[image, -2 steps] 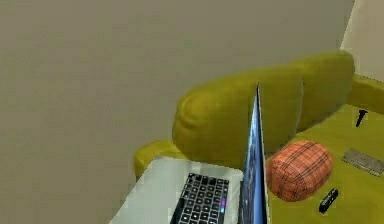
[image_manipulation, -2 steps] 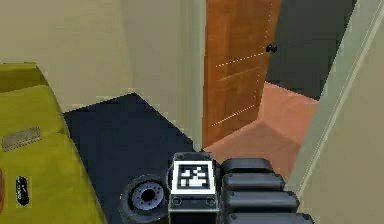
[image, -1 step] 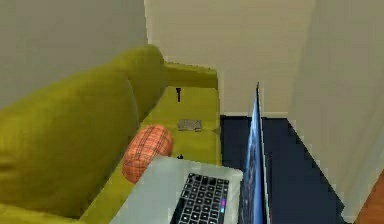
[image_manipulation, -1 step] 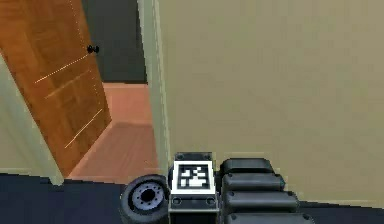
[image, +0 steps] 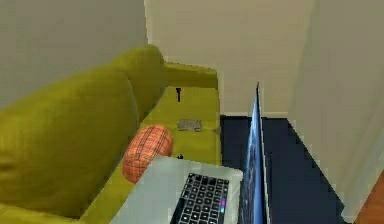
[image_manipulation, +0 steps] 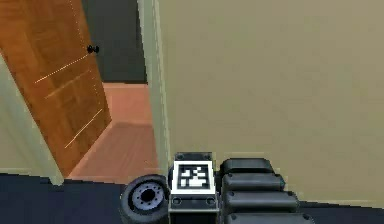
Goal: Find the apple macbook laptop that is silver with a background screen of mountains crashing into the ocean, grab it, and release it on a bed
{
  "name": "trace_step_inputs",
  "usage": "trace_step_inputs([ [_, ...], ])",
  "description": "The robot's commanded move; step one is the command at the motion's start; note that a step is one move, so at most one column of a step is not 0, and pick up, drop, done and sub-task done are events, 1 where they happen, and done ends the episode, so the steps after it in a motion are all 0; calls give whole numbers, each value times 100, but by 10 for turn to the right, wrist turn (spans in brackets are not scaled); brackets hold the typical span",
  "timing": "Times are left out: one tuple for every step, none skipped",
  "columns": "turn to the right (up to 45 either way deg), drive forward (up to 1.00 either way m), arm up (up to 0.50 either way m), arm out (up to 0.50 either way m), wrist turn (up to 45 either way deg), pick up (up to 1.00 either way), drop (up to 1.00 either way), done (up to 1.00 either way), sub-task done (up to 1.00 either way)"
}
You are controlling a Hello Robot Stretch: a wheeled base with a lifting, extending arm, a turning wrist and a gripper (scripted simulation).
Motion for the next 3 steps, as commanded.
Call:
trace_step_inputs([
  [240,0,0,0,0,0,0,0,0],
  [450,0,0,0,0,0,0,0,0],
  [120,0,0,0,0,0,0,0,0],
])
